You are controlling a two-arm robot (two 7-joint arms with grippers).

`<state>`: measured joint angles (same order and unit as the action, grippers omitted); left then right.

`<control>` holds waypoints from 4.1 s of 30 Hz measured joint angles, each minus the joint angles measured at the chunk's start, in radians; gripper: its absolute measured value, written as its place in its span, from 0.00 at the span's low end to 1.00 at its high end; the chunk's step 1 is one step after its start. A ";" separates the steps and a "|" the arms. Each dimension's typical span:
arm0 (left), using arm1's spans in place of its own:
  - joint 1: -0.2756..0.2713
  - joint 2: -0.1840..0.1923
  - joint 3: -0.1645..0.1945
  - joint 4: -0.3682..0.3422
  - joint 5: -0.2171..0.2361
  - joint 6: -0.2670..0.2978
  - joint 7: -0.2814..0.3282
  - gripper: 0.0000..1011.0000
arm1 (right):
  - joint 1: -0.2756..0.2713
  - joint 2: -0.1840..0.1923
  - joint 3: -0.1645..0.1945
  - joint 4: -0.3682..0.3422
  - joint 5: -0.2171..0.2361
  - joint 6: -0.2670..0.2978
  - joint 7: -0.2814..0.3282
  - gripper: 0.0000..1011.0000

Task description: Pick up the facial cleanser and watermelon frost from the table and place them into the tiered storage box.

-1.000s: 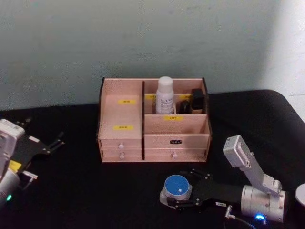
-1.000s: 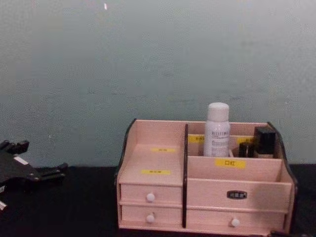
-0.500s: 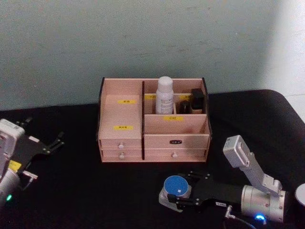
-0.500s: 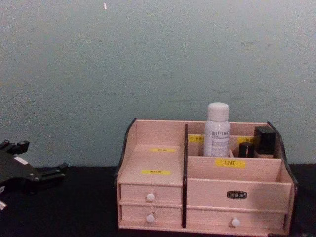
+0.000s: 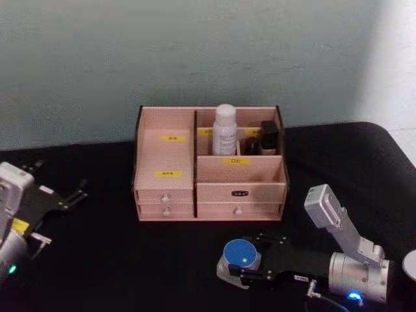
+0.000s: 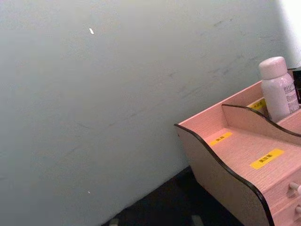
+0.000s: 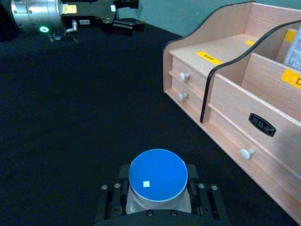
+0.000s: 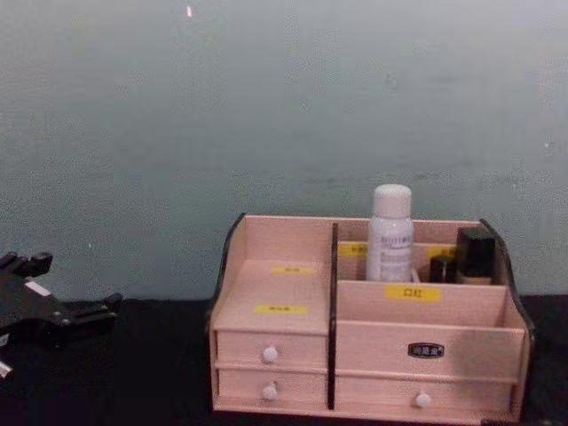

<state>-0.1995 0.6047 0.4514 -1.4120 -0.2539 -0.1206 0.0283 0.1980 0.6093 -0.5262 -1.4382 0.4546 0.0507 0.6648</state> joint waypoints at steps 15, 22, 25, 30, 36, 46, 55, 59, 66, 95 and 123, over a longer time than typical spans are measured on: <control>0.000 0.000 0.000 0.000 0.000 0.000 0.000 0.99 | 0.000 0.007 -0.002 -0.004 -0.003 -0.019 0.011 0.72; 0.000 0.000 0.000 0.000 0.000 0.000 0.000 0.99 | -0.005 0.012 0.005 -0.019 0.011 -0.026 0.014 0.72; 0.000 0.000 0.000 0.000 0.000 0.000 0.000 0.99 | -0.006 0.013 0.010 -0.027 0.019 -0.030 0.015 0.72; 0.000 0.000 0.000 0.000 0.000 0.000 0.000 0.99 | -0.002 0.011 0.015 -0.033 0.027 -0.035 0.014 0.72; 0.000 0.000 0.000 0.000 0.000 0.000 0.000 0.99 | 0.020 -0.004 0.016 -0.030 0.026 -0.042 0.006 0.72; 0.000 0.000 0.000 0.000 0.000 0.000 0.000 0.99 | 0.085 -0.048 0.008 -0.006 0.008 -0.055 -0.004 0.72; 0.000 0.000 0.000 0.000 0.000 0.000 0.000 0.99 | 0.173 -0.116 -0.007 0.038 -0.019 -0.064 -0.024 0.72; 0.000 0.000 0.000 0.000 0.000 0.000 0.000 0.99 | 0.211 -0.147 -0.015 0.067 -0.030 -0.065 -0.028 0.72; 0.000 0.000 0.000 0.000 0.000 0.000 0.000 0.99 | 0.280 -0.204 -0.039 0.135 -0.053 -0.070 -0.028 0.72; 0.000 0.000 0.000 0.000 0.000 0.000 0.000 0.99 | 0.510 -0.417 -0.057 0.522 -0.117 -0.056 -0.064 0.72; 0.000 0.000 0.000 0.000 0.000 0.000 0.000 0.99 | 0.533 -0.447 -0.044 0.579 -0.131 -0.057 -0.069 0.77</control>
<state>-0.1995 0.6047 0.4514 -1.4120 -0.2539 -0.1205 0.0283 0.7315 0.1623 -0.5699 -0.8593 0.3231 -0.0065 0.5963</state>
